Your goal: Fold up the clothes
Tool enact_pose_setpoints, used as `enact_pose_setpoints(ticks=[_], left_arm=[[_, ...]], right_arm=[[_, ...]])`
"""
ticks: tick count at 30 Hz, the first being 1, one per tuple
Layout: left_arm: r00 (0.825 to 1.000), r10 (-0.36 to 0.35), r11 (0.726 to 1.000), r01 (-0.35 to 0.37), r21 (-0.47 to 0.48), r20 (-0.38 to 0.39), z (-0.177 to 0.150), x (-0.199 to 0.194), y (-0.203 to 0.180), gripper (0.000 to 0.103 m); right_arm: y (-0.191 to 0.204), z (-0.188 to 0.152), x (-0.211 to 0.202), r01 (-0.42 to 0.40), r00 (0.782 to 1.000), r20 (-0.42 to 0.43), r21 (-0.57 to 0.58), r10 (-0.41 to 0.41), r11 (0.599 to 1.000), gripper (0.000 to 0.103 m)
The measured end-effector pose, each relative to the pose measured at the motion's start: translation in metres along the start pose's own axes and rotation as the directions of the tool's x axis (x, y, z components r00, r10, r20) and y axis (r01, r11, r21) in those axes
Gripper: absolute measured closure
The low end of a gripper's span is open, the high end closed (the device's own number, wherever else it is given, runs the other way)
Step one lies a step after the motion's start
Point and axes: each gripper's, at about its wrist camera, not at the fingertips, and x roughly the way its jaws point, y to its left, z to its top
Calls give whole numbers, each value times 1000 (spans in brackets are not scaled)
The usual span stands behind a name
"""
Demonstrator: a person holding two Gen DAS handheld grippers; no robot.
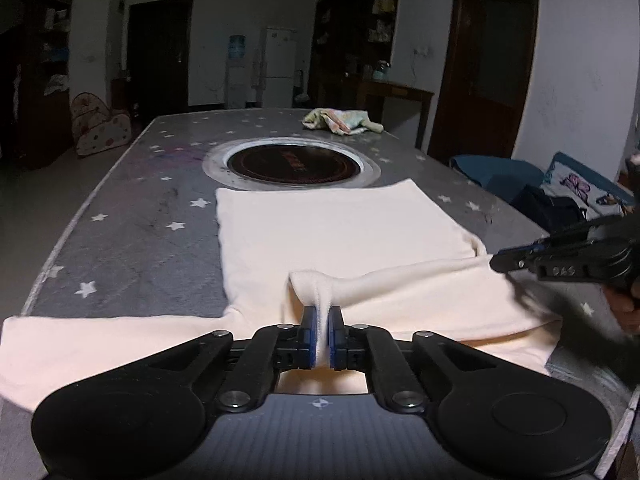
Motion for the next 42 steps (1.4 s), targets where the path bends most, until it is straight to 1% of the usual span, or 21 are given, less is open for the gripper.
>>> enact_pose_setpoints(ticks=[4,5,6,7,10,12,14,18,20,23,26,27,28,32,34,38,42], left_arm=[[999,21,999,-23,-27,-45,-1,3,8,87],[998,35,999,-37,-28,-43,0,2,9,84],[998,44,999,-45,-29,-34,1,0,9,75],[999,41,999,-42,-31,-14,4,-3,9,72],[999,6,1000,-5,-19,38,13,-11,5,72],[998,-28,1000,28,0,49,19,-9,-1,73],[998,-52,999,52,8,35,22,0,-6,73],[997,-70,997,70,16,-25,16,22,-10,74],[997,-68,997,69,26,-49,9,28,-13,74],[996,-57,997,60,41,-64,-2,32,-13,72],[997,-52,997,54,47,-54,-7,28,-14,70],[997,-52,997,54,46,-50,-6,26,-14,68],[998,-52,998,54,46,-47,-6,23,-15,65],[999,-51,997,51,50,-13,-6,8,-16,60],[999,-46,998,47,42,-16,-9,5,-15,57],[999,-32,999,33,21,-35,-17,4,-11,57],[1000,-20,1000,19,-6,-18,-20,-6,-6,53]], right_arm=[[-2,-2,2,-7,1000,-4,20,7,1000,96],[-2,-1,2,-6,1000,-4,21,6,1000,95],[-2,-1,1,-3,1000,-1,19,3,1000,95],[-2,0,-1,-2,1000,3,16,2,1000,95],[1,2,-8,-7,1000,21,7,6,1000,94],[4,3,-13,-20,999,36,2,20,1000,94],[10,4,-16,-46,998,42,-12,46,999,94],[28,0,-22,-95,995,30,-59,96,994,94],[37,-5,-24,-117,993,14,-90,119,989,92],[45,-14,-25,-140,990,-15,-109,139,984,90],[48,-24,-22,-138,990,-43,-105,134,985,88],[48,-27,-22,-136,990,-48,-104,132,985,88],[49,-28,-23,-131,991,-43,-105,127,986,88],[47,-29,-36,-118,993,-14,-94,117,989,88],[44,-30,-40,-108,994,-5,-87,108,990,87],[39,-37,-36,-89,996,-26,-67,87,994,86],[43,-36,-42,-91,996,-12,-76,91,993,85]])
